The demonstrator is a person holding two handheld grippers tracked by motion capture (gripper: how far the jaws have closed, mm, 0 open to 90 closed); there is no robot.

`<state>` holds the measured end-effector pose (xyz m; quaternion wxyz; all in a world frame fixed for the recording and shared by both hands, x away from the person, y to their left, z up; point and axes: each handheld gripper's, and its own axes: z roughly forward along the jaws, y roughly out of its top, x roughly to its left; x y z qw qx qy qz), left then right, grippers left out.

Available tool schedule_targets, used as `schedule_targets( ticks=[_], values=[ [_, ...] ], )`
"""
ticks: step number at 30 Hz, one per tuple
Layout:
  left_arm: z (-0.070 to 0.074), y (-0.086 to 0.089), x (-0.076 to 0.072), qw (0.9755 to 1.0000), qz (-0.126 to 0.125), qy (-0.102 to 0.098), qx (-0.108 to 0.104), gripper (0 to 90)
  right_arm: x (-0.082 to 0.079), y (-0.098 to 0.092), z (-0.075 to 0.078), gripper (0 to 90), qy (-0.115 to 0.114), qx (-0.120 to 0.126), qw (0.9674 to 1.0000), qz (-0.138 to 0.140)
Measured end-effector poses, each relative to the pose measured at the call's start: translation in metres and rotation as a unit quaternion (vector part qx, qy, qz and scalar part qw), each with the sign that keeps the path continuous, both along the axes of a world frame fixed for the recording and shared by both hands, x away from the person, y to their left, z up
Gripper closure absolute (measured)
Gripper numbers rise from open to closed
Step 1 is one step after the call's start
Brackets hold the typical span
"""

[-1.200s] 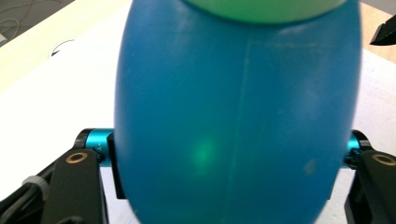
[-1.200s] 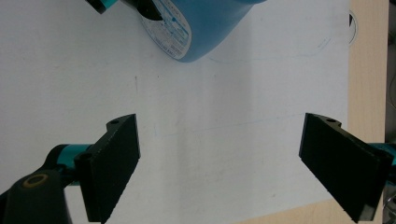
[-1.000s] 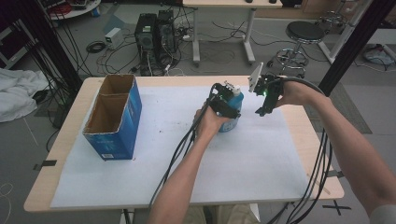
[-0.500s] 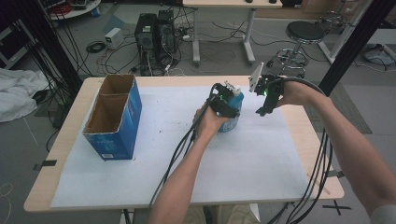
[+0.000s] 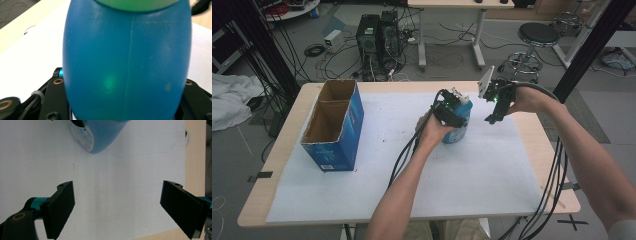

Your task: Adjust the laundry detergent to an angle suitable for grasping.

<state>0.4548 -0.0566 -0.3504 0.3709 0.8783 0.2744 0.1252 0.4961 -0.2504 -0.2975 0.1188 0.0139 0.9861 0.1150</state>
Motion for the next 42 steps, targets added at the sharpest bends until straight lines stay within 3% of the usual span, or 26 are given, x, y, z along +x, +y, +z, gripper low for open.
schedule_targets(
  ticks=[5,12,19,20,26,32,42],
  values=[
    [0.007,0.017,-0.013,0.9993,-0.035,-0.003,-0.010,44.7,-0.001,0.000,0.006,11.5,-0.002,0.012,0.9999,-0.001],
    [0.015,0.043,-0.034,0.9960,-0.089,-0.002,-0.008,44.6,-0.004,0.003,0.006,11.5,-0.004,0.009,0.9999,0.004],
    [0.011,0.064,-0.049,0.9893,-0.145,0.001,-0.019,44.7,-0.008,0.006,0.008,11.5,-0.006,0.007,0.9999,0.006],
    [0.011,0.064,-0.049,0.9893,-0.145,0.001,-0.019,44.7,-0.008,0.006,0.008,11.5,-0.006,0.007,0.9999,0.006],
    [0.010,0.075,-0.061,0.9809,-0.194,-0.011,-0.014,44.6,-0.008,0.009,0.009,11.6,-0.005,0.006,0.9999,0.010],
    [0.007,0.077,-0.067,0.9747,-0.223,-0.014,-0.007,44.6,-0.009,0.010,0.008,11.5,-0.006,0.003,0.9999,0.011],
    [0.000,0.083,-0.067,0.9720,-0.235,-0.009,0.003,44.6,-0.009,0.014,0.007,11.5,-0.006,0.001,0.9999,0.014]
  ],
)
